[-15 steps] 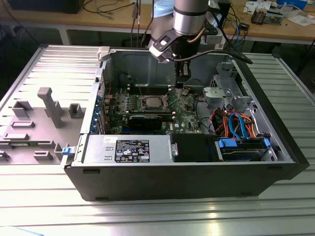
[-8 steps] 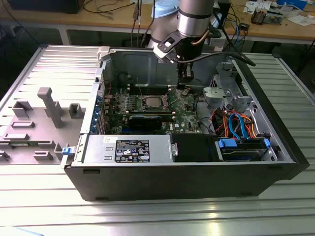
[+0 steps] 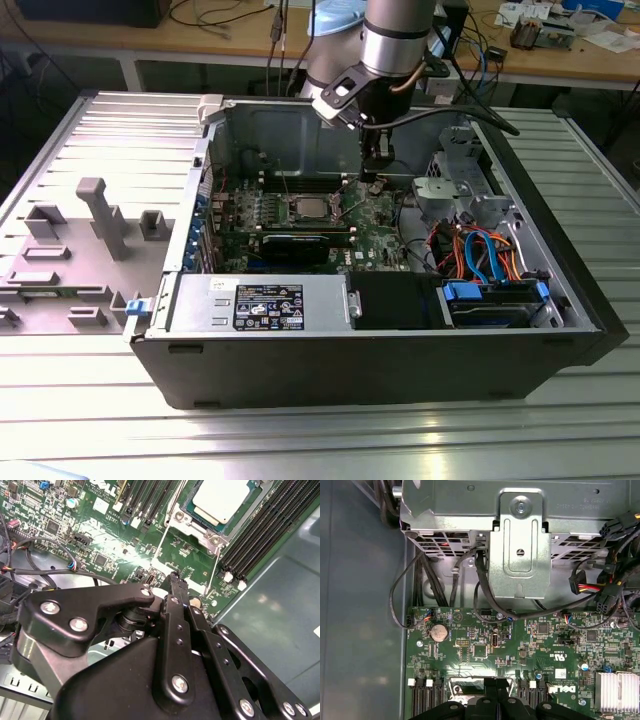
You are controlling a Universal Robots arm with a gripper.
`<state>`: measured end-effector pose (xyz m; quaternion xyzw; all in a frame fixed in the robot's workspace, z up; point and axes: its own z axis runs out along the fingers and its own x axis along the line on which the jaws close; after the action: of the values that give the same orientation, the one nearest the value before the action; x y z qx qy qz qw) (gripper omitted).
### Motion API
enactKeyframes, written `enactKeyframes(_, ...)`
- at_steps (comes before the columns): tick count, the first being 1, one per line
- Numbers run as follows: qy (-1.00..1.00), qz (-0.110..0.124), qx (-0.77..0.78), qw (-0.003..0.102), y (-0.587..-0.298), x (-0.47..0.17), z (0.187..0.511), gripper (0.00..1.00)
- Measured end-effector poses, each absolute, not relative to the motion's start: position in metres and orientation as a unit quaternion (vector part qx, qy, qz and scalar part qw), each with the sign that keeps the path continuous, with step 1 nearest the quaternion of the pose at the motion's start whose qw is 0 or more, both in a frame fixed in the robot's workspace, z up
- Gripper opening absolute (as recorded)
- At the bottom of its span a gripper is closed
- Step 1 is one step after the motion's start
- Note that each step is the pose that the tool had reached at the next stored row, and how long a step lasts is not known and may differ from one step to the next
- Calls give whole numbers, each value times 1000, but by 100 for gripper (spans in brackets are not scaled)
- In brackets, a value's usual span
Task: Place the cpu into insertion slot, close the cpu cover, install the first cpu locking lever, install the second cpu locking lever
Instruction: 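Close the cpu cover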
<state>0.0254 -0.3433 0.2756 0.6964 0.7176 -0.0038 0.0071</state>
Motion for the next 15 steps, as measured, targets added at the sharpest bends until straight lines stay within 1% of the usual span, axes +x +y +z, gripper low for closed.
enactKeyframes(15,718,-4,696,7,-343,34,274,11)
